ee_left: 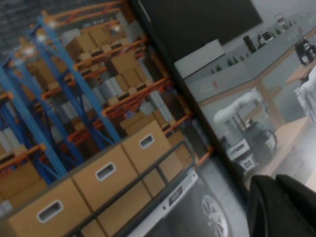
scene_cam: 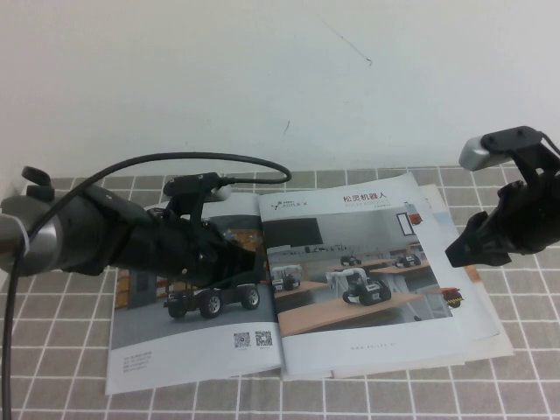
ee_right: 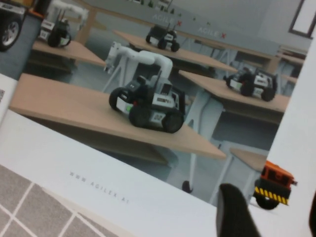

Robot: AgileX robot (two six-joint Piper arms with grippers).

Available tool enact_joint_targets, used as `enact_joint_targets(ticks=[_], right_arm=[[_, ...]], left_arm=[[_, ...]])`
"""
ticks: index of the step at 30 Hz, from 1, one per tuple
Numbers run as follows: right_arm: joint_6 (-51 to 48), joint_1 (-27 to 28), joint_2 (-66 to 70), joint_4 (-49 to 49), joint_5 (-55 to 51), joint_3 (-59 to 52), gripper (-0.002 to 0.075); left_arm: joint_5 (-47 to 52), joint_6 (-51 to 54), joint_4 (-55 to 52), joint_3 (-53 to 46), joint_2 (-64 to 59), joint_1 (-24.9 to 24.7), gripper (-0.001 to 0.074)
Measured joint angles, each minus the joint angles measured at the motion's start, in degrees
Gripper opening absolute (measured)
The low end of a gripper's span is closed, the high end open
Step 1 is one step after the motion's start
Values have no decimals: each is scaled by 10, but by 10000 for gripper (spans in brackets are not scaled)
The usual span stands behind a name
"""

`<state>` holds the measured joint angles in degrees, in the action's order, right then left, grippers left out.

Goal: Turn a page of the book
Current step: Open the closed book

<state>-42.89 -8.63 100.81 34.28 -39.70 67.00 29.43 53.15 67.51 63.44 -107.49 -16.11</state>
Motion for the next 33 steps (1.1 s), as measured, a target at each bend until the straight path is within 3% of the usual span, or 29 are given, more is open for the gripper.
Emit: enact_joint_targets(ticks=[8, 14, 33], right_arm=[[-98, 0, 27, 93, 10, 0, 330], [-106, 0, 44, 101, 26, 0, 330], [-106, 0, 101, 111, 41, 0, 333]], left_arm=[[8, 67, 52, 0, -43, 0, -3], [22, 128, 109, 0, -45, 0, -3], [20, 167, 162, 4, -84, 0, -3]])
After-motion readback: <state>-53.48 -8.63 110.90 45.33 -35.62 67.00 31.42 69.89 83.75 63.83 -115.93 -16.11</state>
